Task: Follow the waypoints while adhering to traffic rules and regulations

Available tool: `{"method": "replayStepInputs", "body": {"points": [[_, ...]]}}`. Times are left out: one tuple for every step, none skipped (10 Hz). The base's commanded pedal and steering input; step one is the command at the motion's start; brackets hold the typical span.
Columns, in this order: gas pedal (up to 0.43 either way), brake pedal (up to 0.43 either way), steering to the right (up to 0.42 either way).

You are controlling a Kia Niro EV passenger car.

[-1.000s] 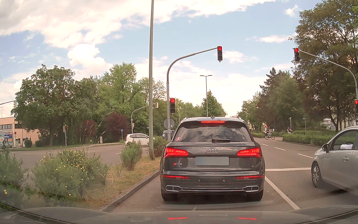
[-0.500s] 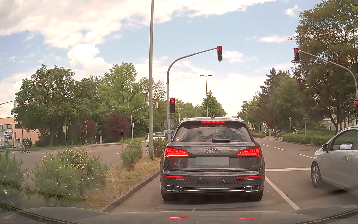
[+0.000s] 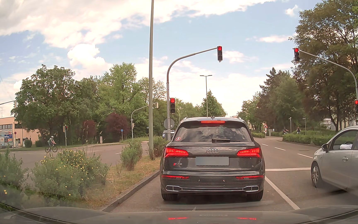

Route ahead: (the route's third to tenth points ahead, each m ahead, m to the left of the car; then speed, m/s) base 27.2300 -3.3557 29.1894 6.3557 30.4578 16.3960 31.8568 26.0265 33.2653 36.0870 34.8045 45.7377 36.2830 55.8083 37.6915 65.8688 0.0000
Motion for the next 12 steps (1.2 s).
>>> {"method": "replayStepInputs", "body": {"points": [[0.0, 0.445, 0.028], [0.0, 0.439, 0.029], [0.0, 0.445, 0.029], [0.0, 0.445, 0.029], [0.0, 0.445, 0.028], [0.0, 0.439, 0.029], [0.0, 0.445, 0.029], [0.0, 0.445, 0.028], [0.0, 0.445, 0.029], [0.0, 0.445, 0.029], [0.0, 0.445, 0.03], [0.0, 0.445, 0.029]]}}
